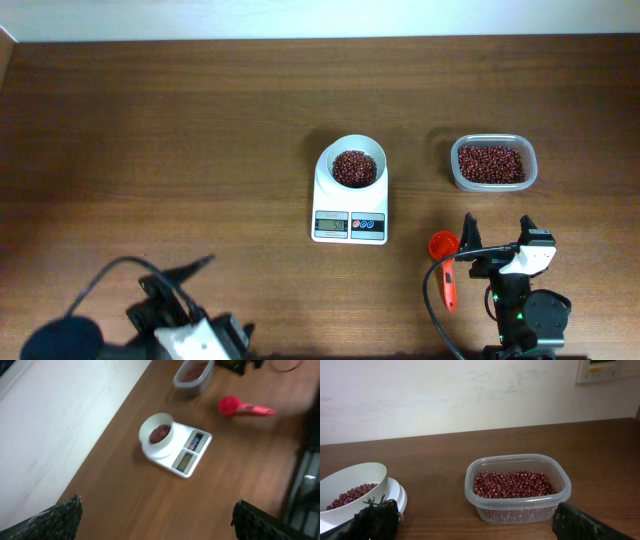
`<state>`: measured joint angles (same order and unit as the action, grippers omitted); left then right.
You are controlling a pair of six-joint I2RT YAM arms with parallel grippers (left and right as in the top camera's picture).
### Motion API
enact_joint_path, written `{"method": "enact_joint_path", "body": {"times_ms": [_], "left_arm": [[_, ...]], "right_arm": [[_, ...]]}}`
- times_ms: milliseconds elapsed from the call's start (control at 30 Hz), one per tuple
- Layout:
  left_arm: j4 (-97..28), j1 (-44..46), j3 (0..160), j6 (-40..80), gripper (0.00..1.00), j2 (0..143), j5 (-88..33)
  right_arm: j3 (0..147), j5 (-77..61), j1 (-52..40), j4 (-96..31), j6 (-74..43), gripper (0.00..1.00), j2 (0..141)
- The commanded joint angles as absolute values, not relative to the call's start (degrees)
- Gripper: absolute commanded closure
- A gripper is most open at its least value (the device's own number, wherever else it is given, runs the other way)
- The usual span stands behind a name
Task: Scoop and weigh 50g on scale
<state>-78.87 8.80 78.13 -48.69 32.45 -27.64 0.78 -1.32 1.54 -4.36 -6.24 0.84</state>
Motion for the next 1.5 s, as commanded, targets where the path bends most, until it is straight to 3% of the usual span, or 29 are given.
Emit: {"method": "enact_joint_path", "body": {"times_ms": [0,100,333,600,800,1467], "left_arm": [[-76.99,8.43,71.72,-49.56,0.01,26.98,-36.82],[-72.1,8.34,65.84,-48.8,0.01,22.68,-37.8],[-53.08,5.21,47.66,-26.37,0.01,12.34,-37.76],[-41.41,5.19,37.63,-21.85,0.01,5.63,-37.47],[-39.24,5.19,34.72,-15.73,0.01,1.72,-32.03],[-33.34,1.32,27.7,-15.64,0.01,0.3,-27.05]], "right_arm": [[0.32,-0.8,1.91,-4.51,-6.2,0.01,0.4],[0.32,-0.8,1.91,-4.51,-6.2,0.01,0.4],[0.32,-0.8,1.91,-4.51,-6.2,0.01,0.4],[0.32,-0.8,1.91,-4.51,-6.2,0.01,0.4],[0.32,-0.8,1.91,-4.51,-6.2,0.01,0.4],[0.32,-0.8,1.91,-4.51,-6.2,0.01,0.4]]}}
